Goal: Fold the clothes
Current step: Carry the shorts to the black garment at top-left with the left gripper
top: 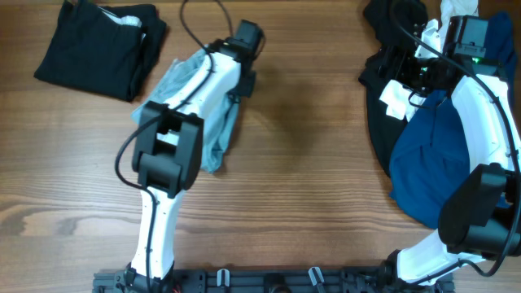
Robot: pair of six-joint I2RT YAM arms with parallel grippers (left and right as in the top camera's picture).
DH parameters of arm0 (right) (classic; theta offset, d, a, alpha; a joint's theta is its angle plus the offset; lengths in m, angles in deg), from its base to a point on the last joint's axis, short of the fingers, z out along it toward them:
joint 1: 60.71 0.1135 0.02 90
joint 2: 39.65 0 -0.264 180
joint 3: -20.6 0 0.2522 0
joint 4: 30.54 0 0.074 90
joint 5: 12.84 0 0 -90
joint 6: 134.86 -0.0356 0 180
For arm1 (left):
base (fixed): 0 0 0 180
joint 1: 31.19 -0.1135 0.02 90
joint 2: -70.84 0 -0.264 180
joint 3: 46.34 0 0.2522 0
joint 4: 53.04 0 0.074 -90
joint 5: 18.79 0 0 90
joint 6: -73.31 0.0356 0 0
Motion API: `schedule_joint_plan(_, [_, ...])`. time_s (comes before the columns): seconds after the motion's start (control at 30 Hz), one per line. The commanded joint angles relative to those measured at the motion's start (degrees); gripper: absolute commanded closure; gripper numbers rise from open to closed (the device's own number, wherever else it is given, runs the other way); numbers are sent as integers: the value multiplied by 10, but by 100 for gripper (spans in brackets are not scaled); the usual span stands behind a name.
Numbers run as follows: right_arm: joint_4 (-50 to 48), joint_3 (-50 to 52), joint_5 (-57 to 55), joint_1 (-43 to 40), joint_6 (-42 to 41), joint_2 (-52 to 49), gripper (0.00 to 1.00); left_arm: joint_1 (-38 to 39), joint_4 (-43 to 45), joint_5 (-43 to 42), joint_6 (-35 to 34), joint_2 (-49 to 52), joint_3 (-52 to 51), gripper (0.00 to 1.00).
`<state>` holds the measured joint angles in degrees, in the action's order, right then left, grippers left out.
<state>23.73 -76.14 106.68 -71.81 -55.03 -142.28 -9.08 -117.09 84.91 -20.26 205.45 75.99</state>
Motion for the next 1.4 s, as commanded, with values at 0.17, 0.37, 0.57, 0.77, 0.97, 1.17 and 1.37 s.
schedule_joint_plan(0.17, [-2, -2, -7, -1, 12, 1, 0, -32, -36, 11, -12, -156, -28, 96])
schedule_joint_plan(0.37, [-2, -2, -7, -1, 12, 1, 1, -32, -35, 12, -12, -259, -28, 96])
schedule_joint_plan(0.57, [-2, -2, -7, -1, 12, 1, 1, -33, -36, 15, -12, -311, -28, 96])
schedule_joint_plan(0.77, [-2, -2, -7, -1, 12, 1, 0, -53, -30, 77, 6, -351, -28, 96])
schedule_joint_plan(0.97, [-2, -2, -7, -1, 12, 1, 0, -115, 1, 202, 47, -386, -17, 96])
schedule_joint_plan(1.17, [-2, -2, -7, -1, 11, 1, 1, -192, 133, 263, 160, -373, -17, 96])
schedule_joint_plan(1.37, [-2, -2, -7, -1, 10, 1, 1, -256, 282, 254, 315, -312, -17, 96])
